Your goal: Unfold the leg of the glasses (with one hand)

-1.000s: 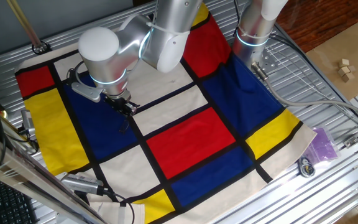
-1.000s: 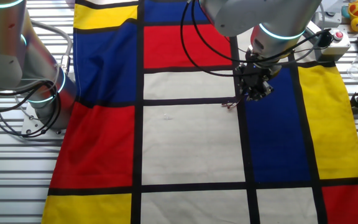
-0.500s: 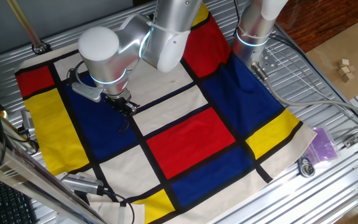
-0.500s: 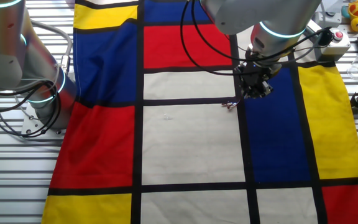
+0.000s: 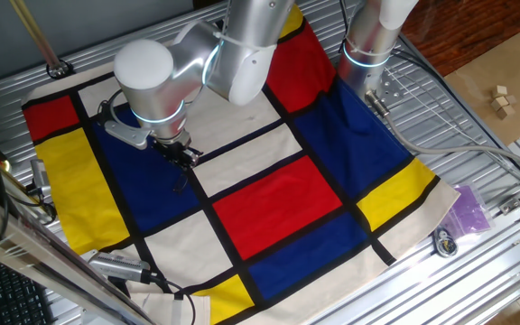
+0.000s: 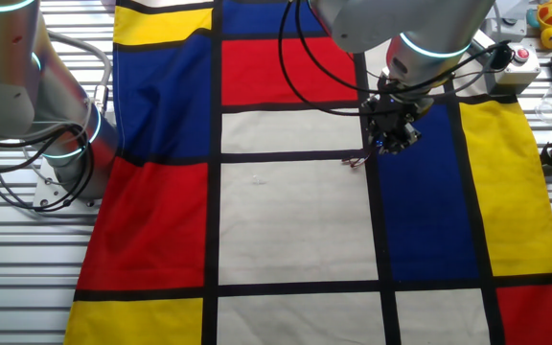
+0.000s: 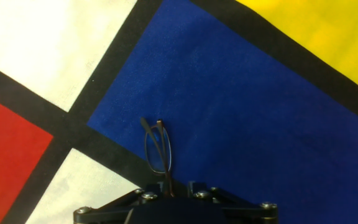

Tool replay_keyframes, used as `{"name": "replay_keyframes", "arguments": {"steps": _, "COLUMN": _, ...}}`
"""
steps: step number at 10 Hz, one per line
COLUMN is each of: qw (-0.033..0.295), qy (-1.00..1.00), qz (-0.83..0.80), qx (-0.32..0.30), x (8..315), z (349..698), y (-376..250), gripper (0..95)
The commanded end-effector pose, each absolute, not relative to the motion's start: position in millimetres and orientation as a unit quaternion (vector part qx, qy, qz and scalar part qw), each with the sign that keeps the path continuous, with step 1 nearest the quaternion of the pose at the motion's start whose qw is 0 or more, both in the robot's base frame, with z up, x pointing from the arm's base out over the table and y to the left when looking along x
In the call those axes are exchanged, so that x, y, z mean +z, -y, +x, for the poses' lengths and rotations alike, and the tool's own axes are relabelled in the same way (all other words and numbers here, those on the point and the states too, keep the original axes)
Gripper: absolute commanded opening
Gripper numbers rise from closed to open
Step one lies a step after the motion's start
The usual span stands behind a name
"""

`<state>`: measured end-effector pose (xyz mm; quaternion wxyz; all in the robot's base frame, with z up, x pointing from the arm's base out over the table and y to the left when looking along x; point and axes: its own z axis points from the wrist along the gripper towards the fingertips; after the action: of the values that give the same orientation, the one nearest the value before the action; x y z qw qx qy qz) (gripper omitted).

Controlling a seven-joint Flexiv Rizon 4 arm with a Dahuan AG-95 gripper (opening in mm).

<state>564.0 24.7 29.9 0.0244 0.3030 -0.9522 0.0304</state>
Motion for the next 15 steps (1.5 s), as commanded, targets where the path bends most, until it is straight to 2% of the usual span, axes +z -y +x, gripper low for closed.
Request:
{"name": "replay_keyframes", "arguments": {"steps": 1, "qw": 0.023, "qy": 0.953, "qz": 0.301, "qx": 0.032, "x": 27.8, "z": 562.5, "y": -25.7, "gripper": 19.0}}
{"name": "replay_keyframes", "arguments": {"steps": 4, "qw": 0.023, "qy": 0.953, "qz": 0.3, "qx": 0.033, "x": 26.4, "z": 562.7, "y": -25.4, "gripper": 19.0}}
{"name": "replay_keyframes", "arguments": {"steps": 5, "qw": 0.023, "qy": 0.953, "qz": 0.3, "qx": 0.033, "x": 26.2, "z": 562.7, "y": -25.3, "gripper": 0.0}}
{"name": "replay_keyframes", "arguments": {"steps": 15, "qw": 0.024, "qy": 0.956, "qz": 0.292, "qx": 0.032, "x": 28.1, "z": 562.3, "y": -25.8, "gripper": 0.0}}
